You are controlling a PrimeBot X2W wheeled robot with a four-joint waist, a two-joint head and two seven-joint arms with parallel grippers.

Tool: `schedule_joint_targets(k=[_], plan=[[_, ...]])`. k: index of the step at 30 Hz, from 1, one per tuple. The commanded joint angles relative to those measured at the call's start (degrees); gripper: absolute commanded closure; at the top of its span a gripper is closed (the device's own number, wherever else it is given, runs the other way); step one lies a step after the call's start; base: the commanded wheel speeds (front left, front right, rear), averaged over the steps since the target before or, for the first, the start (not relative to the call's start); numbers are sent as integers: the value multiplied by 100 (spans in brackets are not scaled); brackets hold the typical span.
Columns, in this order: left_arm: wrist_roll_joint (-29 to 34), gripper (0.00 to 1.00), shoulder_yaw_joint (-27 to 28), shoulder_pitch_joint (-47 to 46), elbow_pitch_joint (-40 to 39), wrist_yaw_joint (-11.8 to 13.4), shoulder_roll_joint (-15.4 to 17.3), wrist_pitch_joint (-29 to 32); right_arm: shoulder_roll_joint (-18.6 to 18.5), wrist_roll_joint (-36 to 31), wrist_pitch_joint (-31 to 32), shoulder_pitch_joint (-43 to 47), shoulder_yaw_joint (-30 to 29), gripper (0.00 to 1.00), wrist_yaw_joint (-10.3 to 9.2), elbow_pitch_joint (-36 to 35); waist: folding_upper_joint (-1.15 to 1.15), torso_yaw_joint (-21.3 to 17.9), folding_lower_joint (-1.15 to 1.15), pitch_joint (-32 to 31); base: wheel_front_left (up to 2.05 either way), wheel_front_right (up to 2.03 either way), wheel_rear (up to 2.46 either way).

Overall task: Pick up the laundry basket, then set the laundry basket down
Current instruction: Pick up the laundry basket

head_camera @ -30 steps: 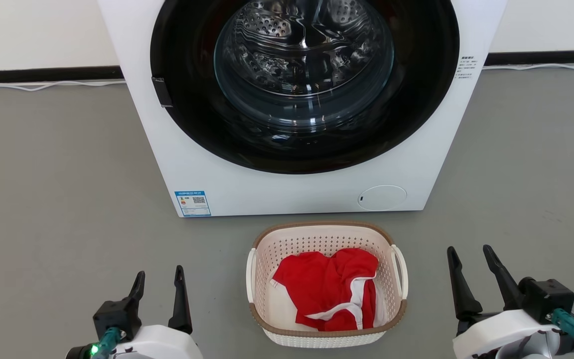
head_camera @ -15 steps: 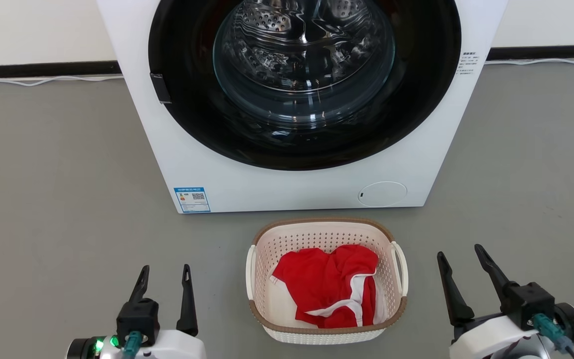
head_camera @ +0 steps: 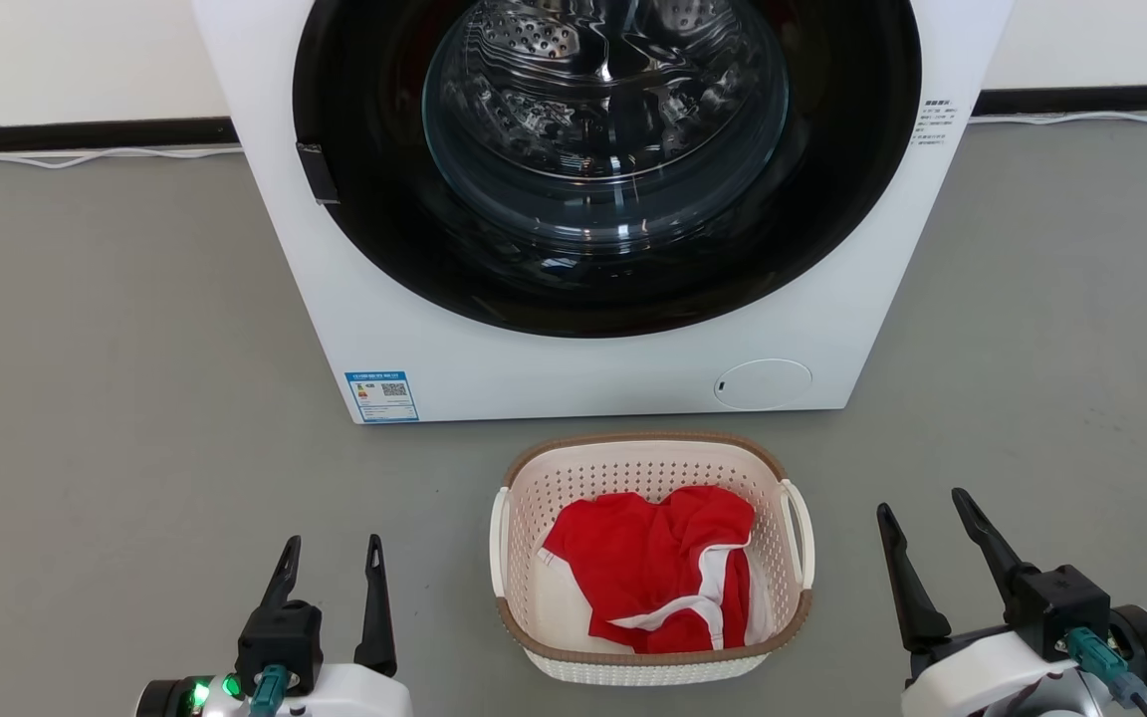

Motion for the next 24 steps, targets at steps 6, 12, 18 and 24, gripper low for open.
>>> schedule_joint_targets(k=[6,12,18,24], plan=[[-30,0,158,-205,-105,4,50,-52,-46,-22,-79,-160,113,0,37,-119,0,-14,0,43,0,0,0],[-97,0,141,-231,-59,-5,50,-52,-38,-19,-79,-182,104,0,37,-144,0,-11,0,110,0,0,0],[-155,0,106,-368,41,-17,50,-52,-25,-14,-79,-272,54,0,37,-99,0,1,0,301,0,0,0],[-251,0,44,-689,242,-47,50,-52,-9,-54,-79,-532,-36,0,37,72,0,-12,0,718,0,0,0]])
